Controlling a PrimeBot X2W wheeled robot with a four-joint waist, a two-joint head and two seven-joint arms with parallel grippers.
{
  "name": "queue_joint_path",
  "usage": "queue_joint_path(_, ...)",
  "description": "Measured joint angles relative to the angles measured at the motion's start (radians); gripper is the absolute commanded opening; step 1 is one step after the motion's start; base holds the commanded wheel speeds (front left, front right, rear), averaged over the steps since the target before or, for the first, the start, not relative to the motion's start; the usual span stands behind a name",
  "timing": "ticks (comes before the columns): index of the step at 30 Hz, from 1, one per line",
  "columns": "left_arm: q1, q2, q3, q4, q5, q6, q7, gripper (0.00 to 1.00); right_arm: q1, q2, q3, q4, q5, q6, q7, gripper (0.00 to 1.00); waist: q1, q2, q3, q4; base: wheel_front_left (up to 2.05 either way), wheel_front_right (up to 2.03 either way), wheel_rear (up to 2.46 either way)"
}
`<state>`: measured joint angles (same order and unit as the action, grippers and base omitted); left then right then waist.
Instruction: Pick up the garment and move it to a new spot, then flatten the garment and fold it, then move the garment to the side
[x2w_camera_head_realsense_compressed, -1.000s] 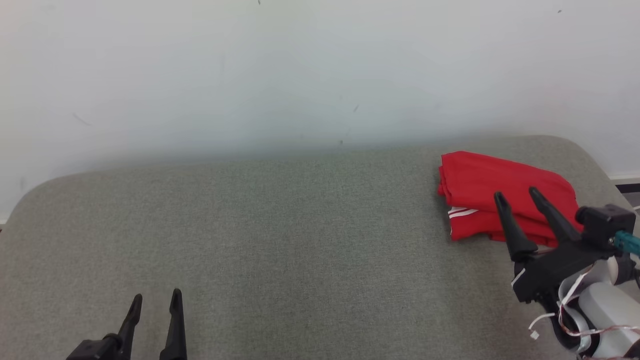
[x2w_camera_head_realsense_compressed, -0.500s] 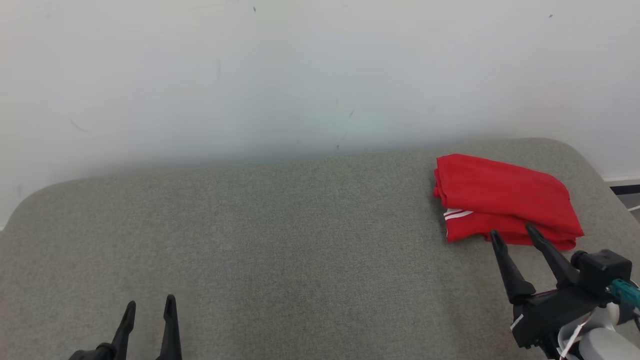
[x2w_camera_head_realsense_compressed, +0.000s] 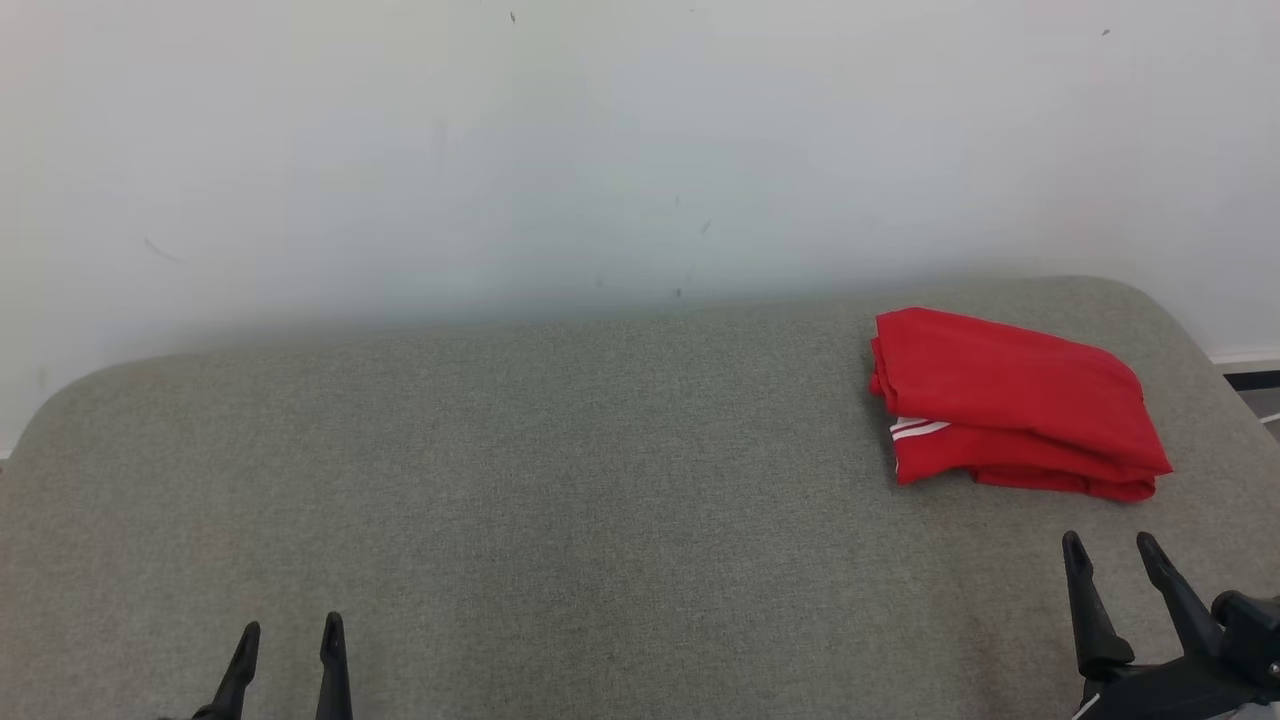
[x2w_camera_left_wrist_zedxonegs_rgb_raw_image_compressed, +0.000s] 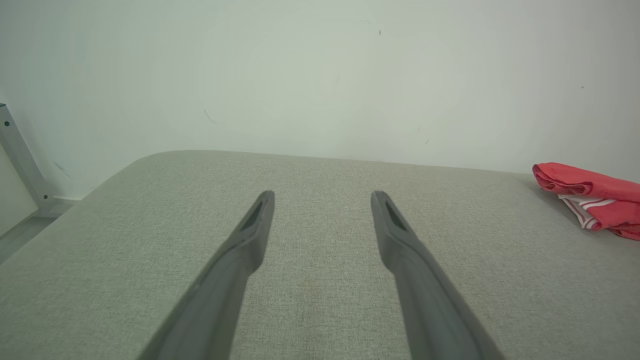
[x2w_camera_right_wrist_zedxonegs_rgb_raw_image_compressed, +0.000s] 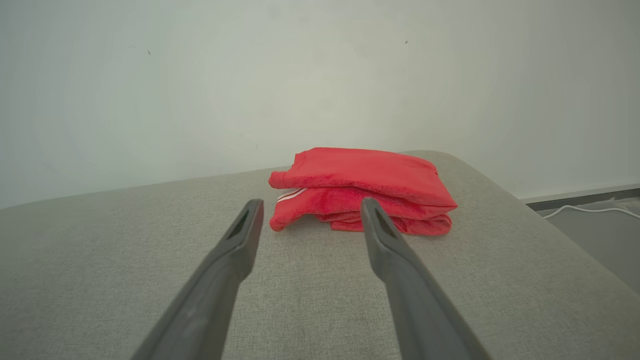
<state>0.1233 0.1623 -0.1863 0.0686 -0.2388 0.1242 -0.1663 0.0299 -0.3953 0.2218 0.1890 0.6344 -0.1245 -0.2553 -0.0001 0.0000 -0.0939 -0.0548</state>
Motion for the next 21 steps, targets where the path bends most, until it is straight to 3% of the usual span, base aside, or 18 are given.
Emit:
queue_joint_path(10,0.000,-0.002,0.002,-0.028,0.034,0.000,0.030,1.00,0.029,0.040,-0.067,-0.005,-0.094,0.000,0.000,1.00,0.0000,0.0000,0.008,0.002,0.00,0.00,0.00)
queue_joint_path(21,0.000,-0.003,0.001,-0.049,0.037,0.000,0.061,1.00,0.040,0.062,-0.074,-0.042,-0.118,0.000,0.019,1.00,0.0000,0.0000,0.012,0.007,0.00,0.00,0.00)
